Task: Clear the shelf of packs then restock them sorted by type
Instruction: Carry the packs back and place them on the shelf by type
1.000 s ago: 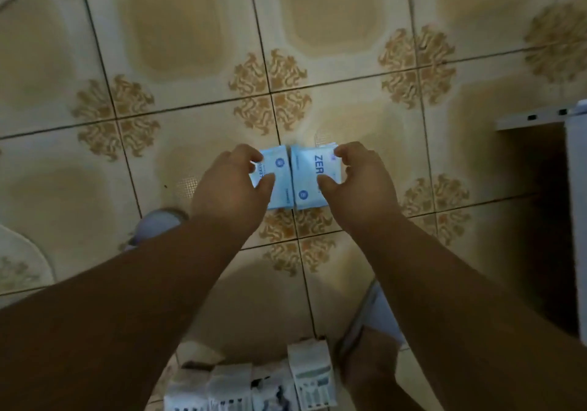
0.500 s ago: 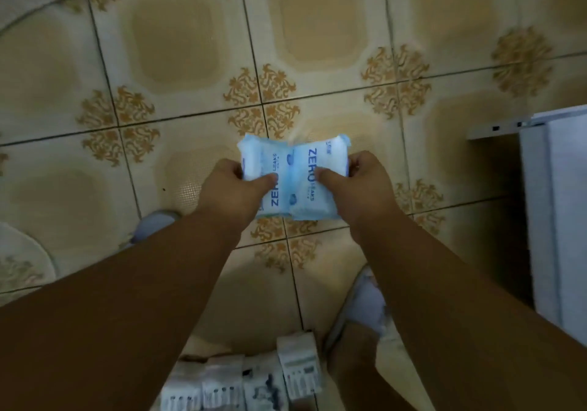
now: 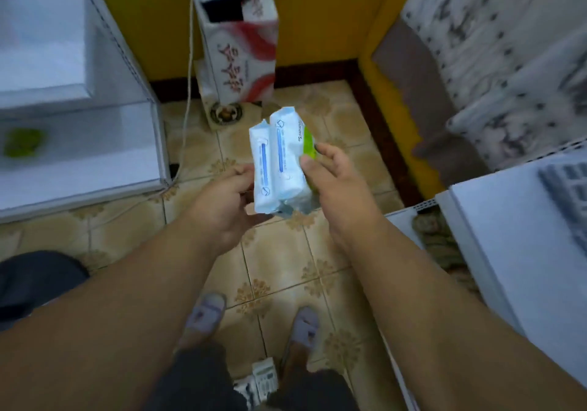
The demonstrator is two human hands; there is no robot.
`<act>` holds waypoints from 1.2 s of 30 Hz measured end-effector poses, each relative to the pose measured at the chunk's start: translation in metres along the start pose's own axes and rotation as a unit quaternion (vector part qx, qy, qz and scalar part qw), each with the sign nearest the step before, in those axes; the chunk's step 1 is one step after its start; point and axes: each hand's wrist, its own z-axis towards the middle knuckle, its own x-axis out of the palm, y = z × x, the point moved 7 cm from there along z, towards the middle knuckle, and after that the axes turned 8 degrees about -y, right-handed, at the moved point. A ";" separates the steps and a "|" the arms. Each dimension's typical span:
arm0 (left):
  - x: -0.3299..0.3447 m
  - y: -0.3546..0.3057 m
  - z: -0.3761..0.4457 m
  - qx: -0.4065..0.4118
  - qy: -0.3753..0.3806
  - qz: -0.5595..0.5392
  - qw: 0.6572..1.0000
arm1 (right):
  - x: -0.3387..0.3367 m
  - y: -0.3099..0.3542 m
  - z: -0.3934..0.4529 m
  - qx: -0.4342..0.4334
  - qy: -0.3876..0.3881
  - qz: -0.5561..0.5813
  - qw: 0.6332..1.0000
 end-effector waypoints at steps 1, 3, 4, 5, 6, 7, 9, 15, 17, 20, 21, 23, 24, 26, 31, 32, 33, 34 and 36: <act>0.012 -0.020 -0.014 0.007 0.034 -0.008 0.999 | -0.004 0.027 -0.008 -0.011 0.000 0.014 1.000; 0.034 -0.058 -0.036 0.019 0.108 -0.022 0.994 | -0.011 0.079 -0.028 -0.032 -0.004 0.054 0.998; 0.043 -0.077 -0.046 0.023 0.146 -0.029 0.989 | -0.015 0.103 -0.039 -0.050 -0.011 0.074 0.996; 0.053 -0.095 -0.055 0.025 0.178 -0.034 0.983 | -0.021 0.124 -0.050 -0.073 -0.030 0.085 0.993; 0.061 -0.111 -0.063 0.029 0.205 -0.037 0.978 | -0.029 0.143 -0.063 -0.095 -0.057 0.092 0.990; 0.070 -0.125 -0.071 0.032 0.228 -0.039 0.972 | -0.037 0.160 -0.076 -0.123 -0.086 0.096 0.984; 0.096 -0.150 -0.092 0.039 0.274 -0.032 0.960 | -0.055 0.192 -0.105 -0.178 -0.141 0.102 0.969; 0.202 -0.177 -0.192 0.063 0.400 -0.003 0.914 | -0.135 0.248 -0.196 -0.230 -0.260 0.117 0.931; 0.235 -0.172 -0.232 0.047 0.440 0.002 0.897 | -0.163 0.264 -0.233 -0.255 -0.290 0.145 0.911; 0.285 -0.166 -0.294 0.045 0.495 0.029 0.867 | -0.211 0.286 -0.293 -0.303 -0.380 0.154 0.860; 0.302 -0.162 -0.313 0.047 0.512 0.041 0.857 | -0.226 0.291 -0.313 -0.315 -0.410 0.147 0.843; 0.335 -0.155 -0.349 0.059 0.542 0.051 0.837 | -0.258 0.298 -0.346 -0.331 -0.451 0.135 0.818; 0.352 -0.149 -0.367 0.063 0.555 0.055 0.827 | -0.275 0.300 -0.362 -0.338 -0.462 0.135 0.809; 0.382 -0.136 -0.399 0.065 0.581 0.065 0.809 | -0.308 0.305 -0.388 -0.350 -0.478 0.135 0.794; 0.453 -0.104 -0.450 0.056 0.608 0.082 0.788 | -0.384 0.316 -0.430 -0.374 -0.486 0.123 0.780; 0.468 -0.098 -0.455 0.049 0.607 0.087 0.789 | -0.401 0.315 -0.436 -0.374 -0.488 0.129 0.778; 0.482 -0.092 -0.459 0.046 0.602 0.092 0.792 | -0.417 0.314 -0.439 -0.367 -0.492 0.134 0.778; 0.495 -0.086 -0.463 0.047 0.595 0.094 0.797 | -0.434 0.312 -0.442 -0.357 -0.499 0.134 0.778; 0.522 -0.081 -0.467 0.076 0.568 0.078 0.816 | -0.473 0.309 -0.450 -0.332 -0.528 0.122 0.772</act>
